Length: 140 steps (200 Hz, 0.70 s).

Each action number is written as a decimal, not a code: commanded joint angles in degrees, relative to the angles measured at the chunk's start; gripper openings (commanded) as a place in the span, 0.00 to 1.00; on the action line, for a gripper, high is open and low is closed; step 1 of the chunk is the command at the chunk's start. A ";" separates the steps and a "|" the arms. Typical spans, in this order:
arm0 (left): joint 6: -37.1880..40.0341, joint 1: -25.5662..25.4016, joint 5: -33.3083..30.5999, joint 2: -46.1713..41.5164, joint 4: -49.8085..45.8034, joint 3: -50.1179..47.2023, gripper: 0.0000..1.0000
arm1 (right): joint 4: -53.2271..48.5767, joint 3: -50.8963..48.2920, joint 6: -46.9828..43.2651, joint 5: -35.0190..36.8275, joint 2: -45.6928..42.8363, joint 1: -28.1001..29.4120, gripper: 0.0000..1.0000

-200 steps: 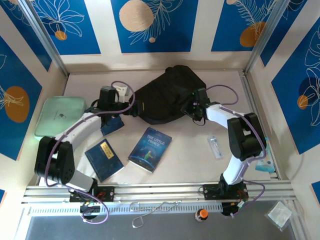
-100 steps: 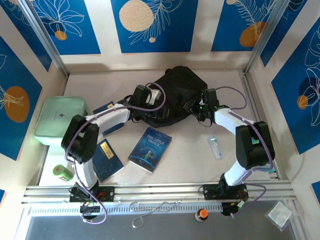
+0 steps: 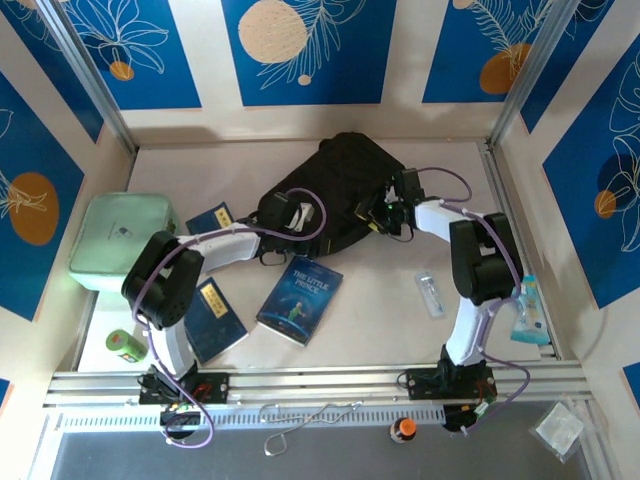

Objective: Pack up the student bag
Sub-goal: Rotate the student bag at the top-center of the table.

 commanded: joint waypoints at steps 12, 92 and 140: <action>-0.60 -0.30 -0.98 -1.48 -2.91 1.43 0.86 | -5.23 8.30 -1.57 -5.61 5.81 0.93 0.45; 3.98 -0.30 -4.28 -6.32 -7.03 4.57 0.89 | -11.82 1.49 -2.08 -5.68 -6.13 1.56 0.60; 2.17 -0.30 -2.94 -4.98 -5.49 5.47 0.89 | -10.31 2.43 0.10 -6.48 -3.62 3.31 0.58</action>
